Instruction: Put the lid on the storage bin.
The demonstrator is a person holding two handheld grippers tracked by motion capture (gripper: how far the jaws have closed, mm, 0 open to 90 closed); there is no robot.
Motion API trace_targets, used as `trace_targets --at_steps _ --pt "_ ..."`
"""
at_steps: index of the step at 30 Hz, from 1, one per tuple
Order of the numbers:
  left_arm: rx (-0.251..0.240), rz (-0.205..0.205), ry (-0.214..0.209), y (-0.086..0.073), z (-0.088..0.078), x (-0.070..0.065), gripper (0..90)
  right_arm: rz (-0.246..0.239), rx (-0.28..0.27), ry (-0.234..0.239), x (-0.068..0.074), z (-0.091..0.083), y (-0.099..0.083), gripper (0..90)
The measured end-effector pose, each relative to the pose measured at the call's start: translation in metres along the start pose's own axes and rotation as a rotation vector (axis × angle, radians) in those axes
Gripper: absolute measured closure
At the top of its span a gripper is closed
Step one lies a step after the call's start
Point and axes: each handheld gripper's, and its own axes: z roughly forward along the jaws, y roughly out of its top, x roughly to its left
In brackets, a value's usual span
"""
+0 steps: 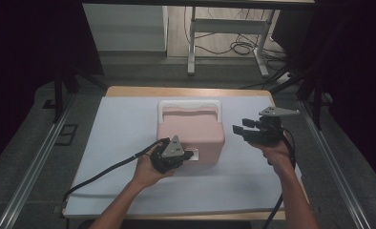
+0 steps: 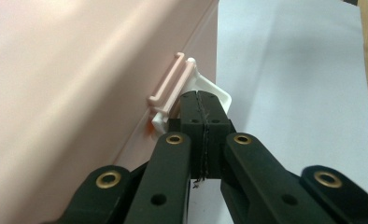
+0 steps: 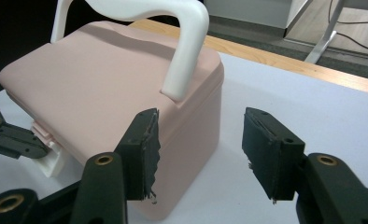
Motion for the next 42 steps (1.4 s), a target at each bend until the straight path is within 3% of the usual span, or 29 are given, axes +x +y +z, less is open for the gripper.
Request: trace_targets --at_steps 9,31,37,42 --pt "0.000 0.002 0.002 0.000 0.000 0.000 90.0 -0.024 -0.007 0.015 0.007 0.008 0.002 45.5" --pt "0.012 -0.006 0.004 0.002 -0.001 0.000 89.9 0.023 -0.051 0.029 -0.002 0.008 -0.023 43.9" --pt "0.010 0.010 0.004 0.003 -0.006 -0.002 83.7 0.023 -0.041 0.027 -0.003 0.008 -0.029 43.6" --pt "-0.008 0.026 0.010 0.002 -0.013 -0.006 69.8 0.018 -0.044 0.034 -0.002 0.008 -0.033 43.6"
